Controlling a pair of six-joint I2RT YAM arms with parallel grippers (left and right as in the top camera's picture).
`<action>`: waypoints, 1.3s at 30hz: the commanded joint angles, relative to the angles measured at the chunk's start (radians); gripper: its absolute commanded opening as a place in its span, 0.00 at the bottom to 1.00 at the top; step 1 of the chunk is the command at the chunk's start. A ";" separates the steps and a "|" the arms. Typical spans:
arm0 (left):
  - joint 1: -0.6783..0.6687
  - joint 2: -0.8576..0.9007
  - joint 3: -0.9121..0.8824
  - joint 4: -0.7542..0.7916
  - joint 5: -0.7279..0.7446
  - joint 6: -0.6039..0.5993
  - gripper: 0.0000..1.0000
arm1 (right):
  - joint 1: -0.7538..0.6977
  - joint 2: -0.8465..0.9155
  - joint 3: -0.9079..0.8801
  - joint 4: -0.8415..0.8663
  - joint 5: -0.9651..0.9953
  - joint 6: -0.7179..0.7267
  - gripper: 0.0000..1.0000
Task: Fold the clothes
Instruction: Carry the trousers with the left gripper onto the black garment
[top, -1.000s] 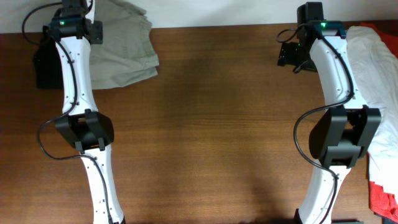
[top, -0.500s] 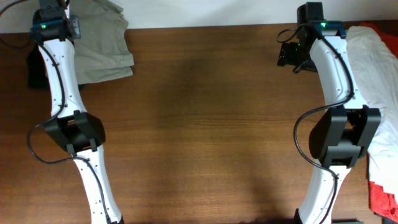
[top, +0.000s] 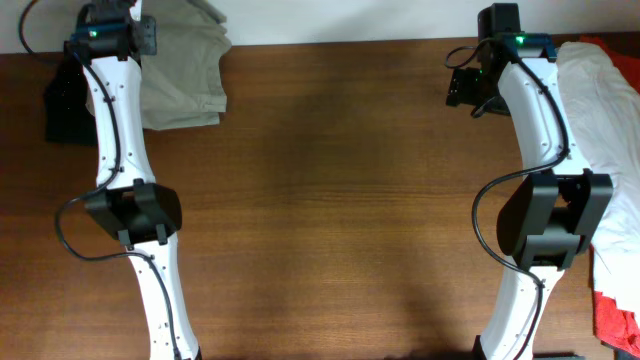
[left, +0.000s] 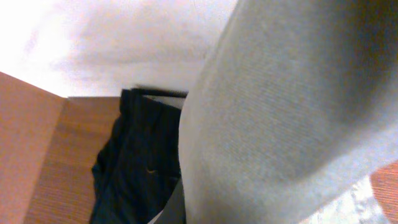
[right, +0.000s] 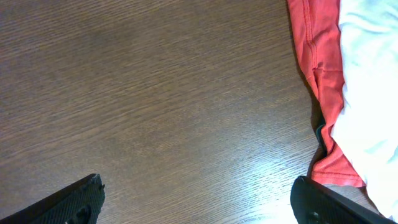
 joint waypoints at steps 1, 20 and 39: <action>0.003 -0.109 0.026 -0.007 0.006 0.006 0.01 | 0.004 -0.037 0.016 0.000 0.017 0.002 0.99; -0.005 -0.177 -0.023 -0.021 0.005 -0.113 0.01 | 0.004 -0.037 0.016 0.000 0.017 0.002 0.99; -0.082 -0.340 -0.016 -0.138 -0.096 -0.331 0.01 | 0.004 -0.037 0.016 0.000 0.017 0.002 0.98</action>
